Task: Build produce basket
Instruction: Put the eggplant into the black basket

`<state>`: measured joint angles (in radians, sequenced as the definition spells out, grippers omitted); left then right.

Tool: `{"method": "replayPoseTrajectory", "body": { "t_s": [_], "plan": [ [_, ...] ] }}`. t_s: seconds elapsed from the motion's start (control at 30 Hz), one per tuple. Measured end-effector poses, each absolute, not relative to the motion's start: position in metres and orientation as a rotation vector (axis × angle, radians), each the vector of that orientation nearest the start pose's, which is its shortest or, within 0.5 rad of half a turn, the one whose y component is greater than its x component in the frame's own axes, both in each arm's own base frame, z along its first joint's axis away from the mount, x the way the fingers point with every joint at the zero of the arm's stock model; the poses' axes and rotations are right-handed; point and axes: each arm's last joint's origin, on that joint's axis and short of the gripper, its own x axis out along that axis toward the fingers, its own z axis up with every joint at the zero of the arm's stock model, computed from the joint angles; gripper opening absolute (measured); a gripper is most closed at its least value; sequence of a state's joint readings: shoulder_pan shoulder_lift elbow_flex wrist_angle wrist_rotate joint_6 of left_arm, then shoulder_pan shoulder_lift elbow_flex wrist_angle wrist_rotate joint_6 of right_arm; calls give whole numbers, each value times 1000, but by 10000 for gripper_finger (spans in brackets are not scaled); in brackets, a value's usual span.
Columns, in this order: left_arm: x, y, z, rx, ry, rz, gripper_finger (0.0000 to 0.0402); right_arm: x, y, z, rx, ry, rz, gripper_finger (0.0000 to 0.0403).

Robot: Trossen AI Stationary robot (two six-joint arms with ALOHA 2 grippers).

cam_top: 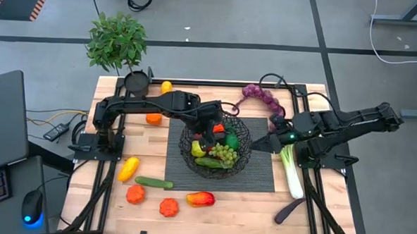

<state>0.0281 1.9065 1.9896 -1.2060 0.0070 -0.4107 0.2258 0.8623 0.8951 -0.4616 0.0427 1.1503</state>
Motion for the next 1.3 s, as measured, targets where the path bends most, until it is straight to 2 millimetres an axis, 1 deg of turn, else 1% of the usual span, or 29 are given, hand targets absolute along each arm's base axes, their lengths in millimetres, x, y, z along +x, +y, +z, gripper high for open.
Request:
{"method": "replayPoseTrajectory", "body": {
  "t_s": [0.13, 0.27, 0.43, 0.57, 0.67, 0.83, 0.97, 1.07, 1.17, 1.3],
  "plan": [
    [379, 3, 361, -439, 1065, 245, 283, 166, 41, 317, 1118, 660, -161, 348],
    [365, -2, 391, -487, 963, 237, 276, 155, 46, 304, 1176, 858, -233, 348],
    [346, -9, 431, -530, 816, 249, 265, 144, 50, 292, 1195, 1046, -342, 348],
    [336, -20, 459, -523, 707, 200, 255, 144, 60, 288, 1176, 1171, -283, 348],
    [329, -27, 475, -510, 645, 174, 248, 146, 73, 283, 1150, 1289, -221, 348],
    [324, -28, 485, -469, 603, 175, 238, 152, 105, 271, 1004, 1411, -87, 348],
    [324, -27, 485, -416, 613, 164, 233, 155, 137, 261, 853, 1443, 95, 348],
    [322, -27, 483, -370, 639, 155, 234, 156, 160, 253, 779, 1461, 192, 348],
    [320, -27, 480, -348, 681, 158, 233, 155, 177, 244, 729, 1488, 234, 348],
    [317, -28, 476, -339, 725, 162, 231, 153, 191, 228, 623, 1541, 255, 348]
  ]
}}
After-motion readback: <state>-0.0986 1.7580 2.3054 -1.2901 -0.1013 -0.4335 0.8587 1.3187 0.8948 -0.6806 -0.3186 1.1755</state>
